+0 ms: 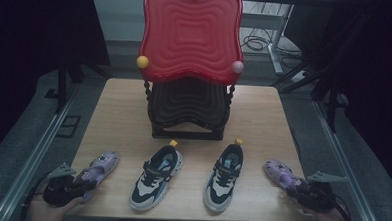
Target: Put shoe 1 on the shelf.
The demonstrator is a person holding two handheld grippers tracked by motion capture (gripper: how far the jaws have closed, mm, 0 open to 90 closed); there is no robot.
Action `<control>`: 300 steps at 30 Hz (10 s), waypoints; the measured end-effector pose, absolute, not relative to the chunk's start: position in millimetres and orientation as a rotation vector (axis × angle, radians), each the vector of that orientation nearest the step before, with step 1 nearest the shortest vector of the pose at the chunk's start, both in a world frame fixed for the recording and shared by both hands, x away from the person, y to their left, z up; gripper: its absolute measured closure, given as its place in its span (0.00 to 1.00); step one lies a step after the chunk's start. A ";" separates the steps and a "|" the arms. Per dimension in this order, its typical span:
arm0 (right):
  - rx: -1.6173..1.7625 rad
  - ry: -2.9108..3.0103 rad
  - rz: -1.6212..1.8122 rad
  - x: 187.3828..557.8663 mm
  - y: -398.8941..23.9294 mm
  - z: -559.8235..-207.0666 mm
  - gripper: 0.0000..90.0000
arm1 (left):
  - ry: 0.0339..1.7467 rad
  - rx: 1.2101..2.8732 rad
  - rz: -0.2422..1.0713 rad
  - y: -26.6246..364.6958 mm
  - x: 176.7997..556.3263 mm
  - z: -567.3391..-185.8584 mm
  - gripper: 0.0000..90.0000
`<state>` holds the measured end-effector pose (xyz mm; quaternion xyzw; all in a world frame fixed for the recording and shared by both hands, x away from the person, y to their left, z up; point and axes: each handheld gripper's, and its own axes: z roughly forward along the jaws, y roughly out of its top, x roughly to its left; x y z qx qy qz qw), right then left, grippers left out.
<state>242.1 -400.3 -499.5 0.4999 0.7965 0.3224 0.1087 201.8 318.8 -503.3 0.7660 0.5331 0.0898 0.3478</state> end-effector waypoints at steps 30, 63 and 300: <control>1.510 2.132 1.155 237.2 -411.8 -480.3 0.95 | 1.383 1.840 0.327 332.0 197.8 -484.3 0.96; 1.252 2.040 1.410 249.3 -339.7 -431.0 0.95 | 1.146 1.738 0.349 289.5 224.4 -432.5 0.96; 0.983 2.189 1.467 298.2 -184.7 -436.6 0.60 | 0.942 1.753 0.294 182.1 291.2 -443.9 0.57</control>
